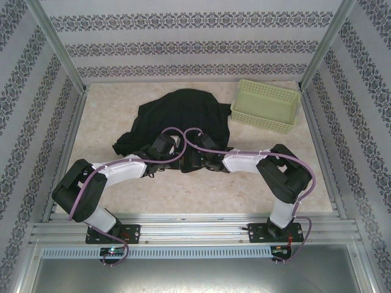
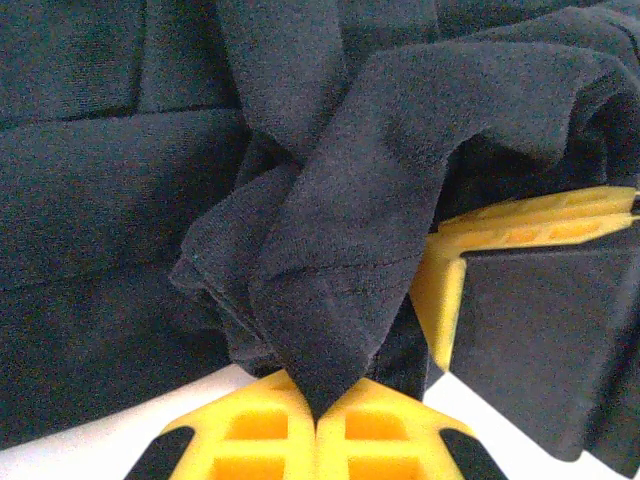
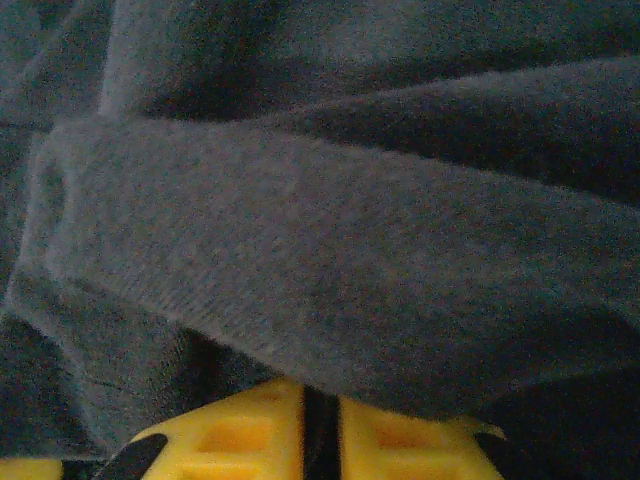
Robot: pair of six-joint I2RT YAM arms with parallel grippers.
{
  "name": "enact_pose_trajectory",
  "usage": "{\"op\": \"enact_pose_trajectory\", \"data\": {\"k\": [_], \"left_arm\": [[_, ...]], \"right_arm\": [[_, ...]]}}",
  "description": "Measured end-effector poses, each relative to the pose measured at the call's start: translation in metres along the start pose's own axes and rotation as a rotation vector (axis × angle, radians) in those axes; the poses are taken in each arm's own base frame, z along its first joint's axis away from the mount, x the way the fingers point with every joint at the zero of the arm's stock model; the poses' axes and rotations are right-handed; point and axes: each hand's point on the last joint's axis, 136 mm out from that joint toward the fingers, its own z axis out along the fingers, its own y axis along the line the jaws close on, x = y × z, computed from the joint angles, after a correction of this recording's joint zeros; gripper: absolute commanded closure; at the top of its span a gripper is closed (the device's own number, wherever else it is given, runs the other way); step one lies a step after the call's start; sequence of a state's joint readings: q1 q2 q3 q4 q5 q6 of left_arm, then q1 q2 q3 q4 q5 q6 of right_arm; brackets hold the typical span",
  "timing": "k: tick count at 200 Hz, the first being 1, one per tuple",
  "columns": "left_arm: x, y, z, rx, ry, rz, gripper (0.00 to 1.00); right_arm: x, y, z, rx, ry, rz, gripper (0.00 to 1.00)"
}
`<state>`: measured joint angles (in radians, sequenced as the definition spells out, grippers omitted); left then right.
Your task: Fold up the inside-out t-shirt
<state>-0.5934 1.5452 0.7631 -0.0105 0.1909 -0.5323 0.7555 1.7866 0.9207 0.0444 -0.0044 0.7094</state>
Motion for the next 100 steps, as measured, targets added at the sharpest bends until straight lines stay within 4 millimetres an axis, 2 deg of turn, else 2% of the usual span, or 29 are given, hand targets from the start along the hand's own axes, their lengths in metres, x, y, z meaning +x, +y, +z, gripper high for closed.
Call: {"op": "enact_pose_trajectory", "data": {"k": [23, 52, 77, 100], "left_arm": [[0.000, 0.000, 0.000, 0.000, 0.000, 0.000, 0.95], [0.001, -0.001, 0.000, 0.007, 0.004, 0.001, 0.87], [0.002, -0.004, 0.000, 0.020, 0.011, 0.009, 0.70], [-0.001, -0.009, -0.003, 0.044, 0.008, 0.033, 0.52]], "right_arm": [[0.000, -0.004, -0.011, 0.031, -0.019, -0.002, 1.00], [0.015, -0.007, -0.040, 0.050, -0.046, -0.009, 1.00], [0.036, -0.021, -0.059, 0.078, -0.057, 0.011, 1.00], [0.060, -0.045, -0.072, 0.122, -0.051, 0.063, 1.00]]}}
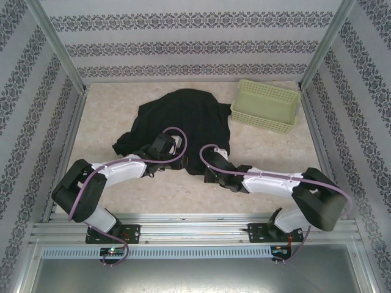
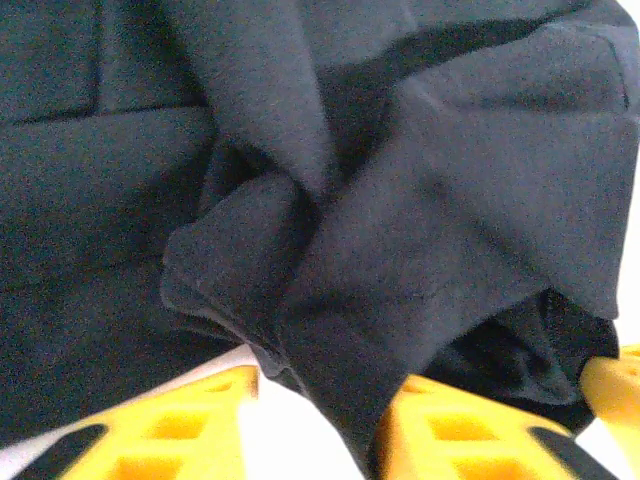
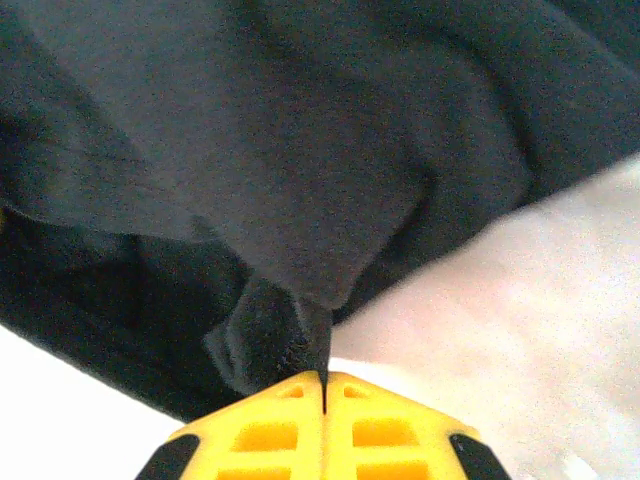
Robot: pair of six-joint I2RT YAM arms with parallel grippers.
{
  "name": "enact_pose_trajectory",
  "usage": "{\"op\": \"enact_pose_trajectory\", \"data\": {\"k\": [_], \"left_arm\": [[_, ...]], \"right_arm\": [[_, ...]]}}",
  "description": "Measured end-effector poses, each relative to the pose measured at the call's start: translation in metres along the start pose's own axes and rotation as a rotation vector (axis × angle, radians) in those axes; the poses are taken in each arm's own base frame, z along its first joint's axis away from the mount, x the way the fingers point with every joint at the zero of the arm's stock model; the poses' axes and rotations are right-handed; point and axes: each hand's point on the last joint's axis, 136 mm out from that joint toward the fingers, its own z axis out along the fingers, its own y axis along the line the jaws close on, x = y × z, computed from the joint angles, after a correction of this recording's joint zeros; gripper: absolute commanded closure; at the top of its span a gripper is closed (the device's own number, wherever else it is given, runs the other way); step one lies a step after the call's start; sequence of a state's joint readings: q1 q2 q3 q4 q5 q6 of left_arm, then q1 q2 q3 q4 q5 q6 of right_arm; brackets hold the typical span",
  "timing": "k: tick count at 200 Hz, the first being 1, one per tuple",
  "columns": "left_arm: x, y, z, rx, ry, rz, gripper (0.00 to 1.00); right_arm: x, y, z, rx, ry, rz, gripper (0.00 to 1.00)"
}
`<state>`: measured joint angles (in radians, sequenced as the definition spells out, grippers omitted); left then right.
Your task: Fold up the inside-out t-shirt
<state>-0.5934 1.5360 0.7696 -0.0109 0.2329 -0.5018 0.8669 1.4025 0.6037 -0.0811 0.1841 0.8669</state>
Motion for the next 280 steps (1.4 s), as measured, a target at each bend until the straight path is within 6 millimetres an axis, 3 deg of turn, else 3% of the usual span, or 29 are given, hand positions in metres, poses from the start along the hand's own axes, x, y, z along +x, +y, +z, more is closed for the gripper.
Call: {"op": "enact_pose_trajectory", "data": {"k": [25, 59, 73, 91, 115, 132, 173, 208, 280], "left_arm": [[-0.012, -0.011, -0.012, 0.035, -0.042, 0.029, 0.39], [-0.051, -0.027, -0.016, 0.049, -0.115, 0.054, 0.34], [-0.071, -0.022, -0.008, 0.014, -0.134, 0.039, 0.33], [-0.084, 0.005, 0.010, -0.071, -0.122, -0.002, 0.33], [-0.071, 0.052, 0.033, -0.211, -0.040, -0.061, 0.34], [-0.053, 0.067, 0.041, -0.260, 0.025, -0.079, 0.33], [-0.049, 0.069, 0.042, -0.270, 0.041, -0.080, 0.33], [-0.048, 0.069, 0.042, -0.270, 0.042, -0.080, 0.33], [-0.048, 0.070, 0.042, -0.271, 0.043, -0.080, 0.33]], "right_arm": [[0.016, -0.030, -0.005, 0.055, -0.001, 0.060, 1.00], [0.024, -0.047, -0.005, 0.104, -0.006, 0.110, 1.00], [0.023, -0.050, -0.007, 0.114, -0.016, 0.132, 1.00], [0.021, -0.055, -0.012, 0.119, -0.039, 0.164, 0.87], [0.018, -0.061, -0.021, 0.120, -0.071, 0.179, 0.73], [0.014, -0.060, -0.027, 0.117, -0.085, 0.136, 0.66], [-0.006, -0.041, -0.036, 0.110, -0.101, -0.006, 0.60], [-0.012, -0.029, -0.026, 0.126, -0.065, -0.109, 0.60], [-0.006, -0.044, -0.011, 0.241, 0.002, -0.174, 0.65]]}}
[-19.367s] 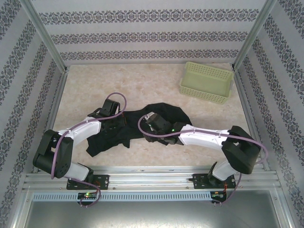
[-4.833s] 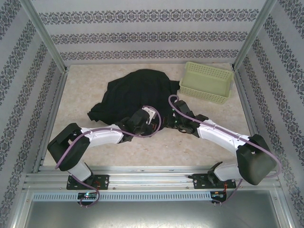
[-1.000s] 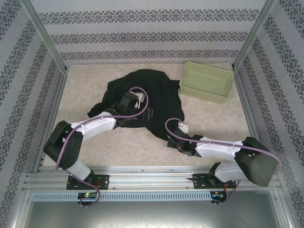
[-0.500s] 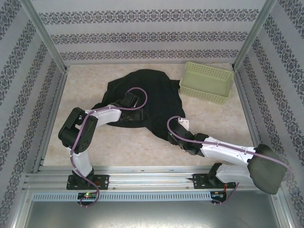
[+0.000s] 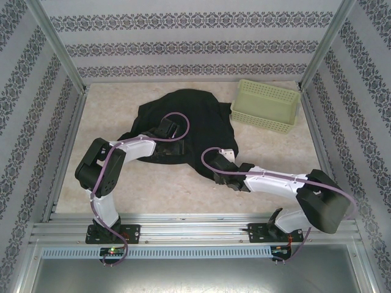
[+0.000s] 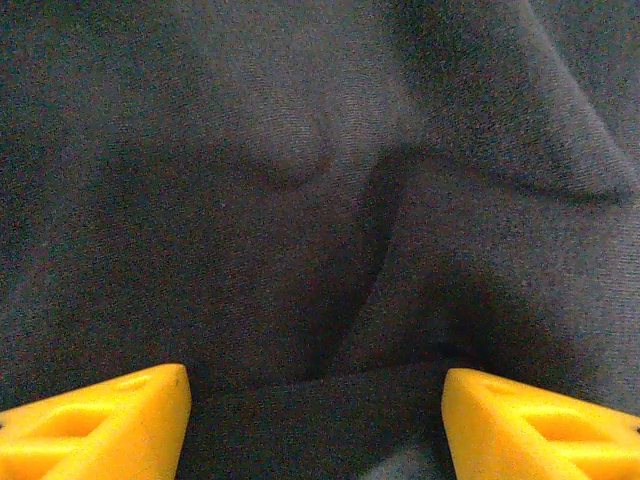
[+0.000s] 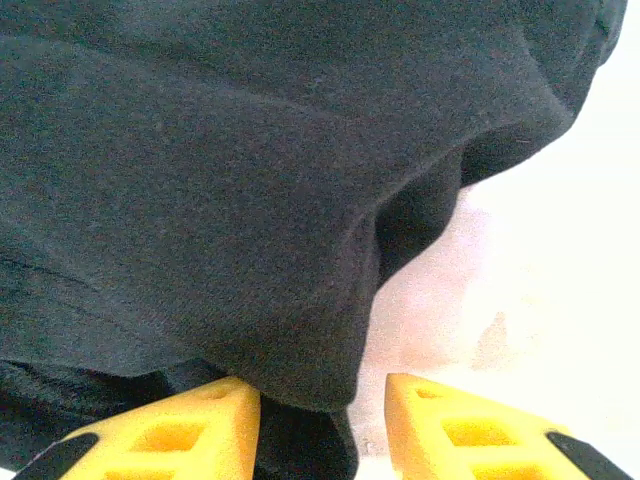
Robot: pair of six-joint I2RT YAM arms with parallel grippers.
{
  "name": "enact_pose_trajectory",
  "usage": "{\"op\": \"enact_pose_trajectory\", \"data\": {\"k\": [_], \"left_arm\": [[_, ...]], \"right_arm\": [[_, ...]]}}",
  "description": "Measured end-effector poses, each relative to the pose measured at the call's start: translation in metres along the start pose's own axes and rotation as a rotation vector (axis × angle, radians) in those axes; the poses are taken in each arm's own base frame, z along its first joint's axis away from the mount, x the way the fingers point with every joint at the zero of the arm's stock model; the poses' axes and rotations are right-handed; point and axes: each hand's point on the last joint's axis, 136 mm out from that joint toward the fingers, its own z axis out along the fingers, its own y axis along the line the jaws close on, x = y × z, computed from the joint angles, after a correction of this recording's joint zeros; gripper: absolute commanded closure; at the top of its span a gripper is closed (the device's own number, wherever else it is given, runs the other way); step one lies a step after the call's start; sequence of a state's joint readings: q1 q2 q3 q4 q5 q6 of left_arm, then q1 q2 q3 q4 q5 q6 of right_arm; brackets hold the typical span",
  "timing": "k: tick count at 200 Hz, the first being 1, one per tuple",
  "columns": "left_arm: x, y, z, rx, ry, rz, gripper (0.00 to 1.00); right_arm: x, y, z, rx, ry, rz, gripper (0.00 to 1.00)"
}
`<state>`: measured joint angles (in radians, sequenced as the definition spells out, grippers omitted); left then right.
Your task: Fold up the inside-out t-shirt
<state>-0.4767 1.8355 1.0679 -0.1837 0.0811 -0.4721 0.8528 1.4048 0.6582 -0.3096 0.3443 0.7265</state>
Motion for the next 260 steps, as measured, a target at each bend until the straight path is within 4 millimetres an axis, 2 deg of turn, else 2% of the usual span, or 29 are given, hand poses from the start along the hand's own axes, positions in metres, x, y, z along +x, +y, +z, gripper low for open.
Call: {"op": "enact_pose_trajectory", "data": {"k": [33, 49, 77, 105, 127, 154, 185, 217, 244, 260], "left_arm": [[0.000, 0.002, 0.000, -0.013, -0.001, -0.005, 0.33], [0.000, 0.007, 0.000, -0.033, -0.002, -0.011, 0.33], [0.000, 0.021, -0.001, -0.093, -0.008, -0.044, 0.32], [-0.004, 0.041, -0.003, -0.159, -0.021, -0.090, 0.32], [-0.006, 0.050, -0.003, -0.188, -0.029, -0.113, 0.32], [-0.005, 0.053, -0.004, -0.196, -0.032, -0.124, 0.33], [-0.005, 0.053, -0.005, -0.196, -0.032, -0.125, 0.33], [-0.005, 0.053, -0.004, -0.195, -0.031, -0.125, 0.33], [-0.005, 0.053, -0.004, -0.193, -0.030, -0.125, 0.33], [-0.005, 0.052, -0.005, -0.190, -0.031, -0.126, 0.33]], "right_arm": [[0.005, -0.003, 0.008, 0.039, 0.029, -0.018, 0.88], [0.006, -0.007, 0.007, 0.060, 0.030, -0.021, 0.93], [0.005, -0.019, -0.001, 0.100, 0.019, 0.005, 0.93], [0.009, -0.035, -0.013, 0.096, -0.018, 0.099, 0.87], [0.020, -0.056, -0.011, 0.117, -0.014, 0.177, 0.80], [0.027, -0.072, -0.010, 0.123, -0.007, 0.248, 0.66], [0.014, -0.069, -0.022, 0.075, -0.057, 0.237, 0.59], [0.004, -0.051, -0.033, -0.019, -0.101, 0.171, 0.56], [0.004, -0.039, -0.027, -0.058, -0.088, 0.136, 0.57], [0.010, -0.040, -0.017, -0.030, -0.053, 0.113, 0.63]]}}
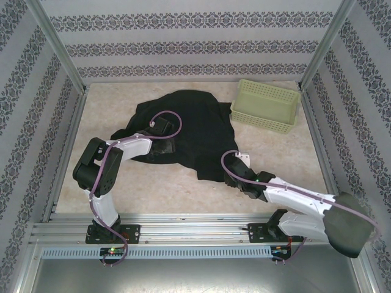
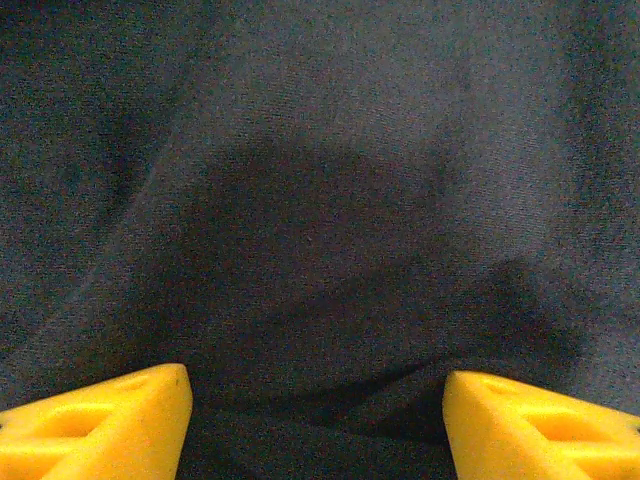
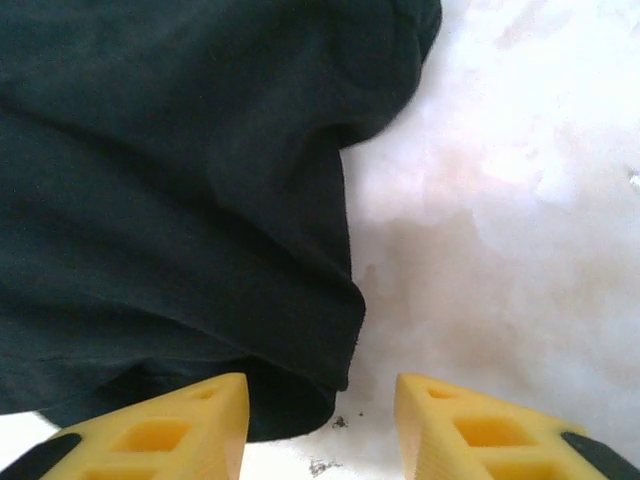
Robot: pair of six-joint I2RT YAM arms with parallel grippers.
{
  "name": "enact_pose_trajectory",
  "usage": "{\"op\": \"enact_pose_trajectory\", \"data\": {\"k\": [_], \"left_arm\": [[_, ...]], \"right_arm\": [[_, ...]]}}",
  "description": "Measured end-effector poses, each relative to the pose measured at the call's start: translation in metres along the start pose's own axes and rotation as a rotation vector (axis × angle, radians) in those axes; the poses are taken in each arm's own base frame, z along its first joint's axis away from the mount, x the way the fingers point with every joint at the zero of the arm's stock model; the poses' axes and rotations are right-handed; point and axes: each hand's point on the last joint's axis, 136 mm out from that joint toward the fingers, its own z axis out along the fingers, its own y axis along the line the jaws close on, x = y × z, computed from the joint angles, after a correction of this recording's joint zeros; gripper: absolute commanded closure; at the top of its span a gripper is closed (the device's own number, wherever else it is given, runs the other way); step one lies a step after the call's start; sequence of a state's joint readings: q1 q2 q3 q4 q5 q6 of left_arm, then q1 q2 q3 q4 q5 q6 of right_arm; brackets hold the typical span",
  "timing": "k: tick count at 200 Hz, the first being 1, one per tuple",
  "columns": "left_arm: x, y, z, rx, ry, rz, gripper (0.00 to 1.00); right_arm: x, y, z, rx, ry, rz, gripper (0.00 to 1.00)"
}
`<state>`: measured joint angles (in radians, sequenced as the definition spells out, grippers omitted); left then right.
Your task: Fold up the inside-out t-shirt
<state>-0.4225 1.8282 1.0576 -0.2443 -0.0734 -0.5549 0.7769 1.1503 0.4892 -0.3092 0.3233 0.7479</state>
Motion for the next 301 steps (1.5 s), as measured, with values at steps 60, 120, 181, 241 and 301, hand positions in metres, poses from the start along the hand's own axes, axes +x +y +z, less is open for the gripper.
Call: {"op": "enact_pose_trajectory", "data": {"k": [60, 120, 181, 241, 301], "left_arm": [[0.000, 0.000, 0.000, 0.009, 0.005, -0.005, 0.33], [0.000, 0.001, -0.001, 0.008, 0.005, -0.005, 0.32], [0.002, 0.012, -0.001, -0.051, 0.005, -0.011, 0.31], [0.000, 0.026, 0.000, -0.088, -0.001, -0.040, 0.31], [0.000, 0.027, -0.001, -0.075, 0.006, -0.051, 0.32]], "right_arm": [[-0.003, 0.005, 0.014, 0.062, 0.037, -0.046, 0.75], [0.004, -0.002, 0.025, 0.134, 0.087, -0.068, 0.87], [0.002, -0.012, 0.004, 0.157, 0.061, 0.000, 0.94], [0.015, -0.041, -0.010, 0.148, 0.011, 0.158, 0.76], [0.014, -0.033, -0.011, 0.099, 0.019, 0.084, 0.68]]}}
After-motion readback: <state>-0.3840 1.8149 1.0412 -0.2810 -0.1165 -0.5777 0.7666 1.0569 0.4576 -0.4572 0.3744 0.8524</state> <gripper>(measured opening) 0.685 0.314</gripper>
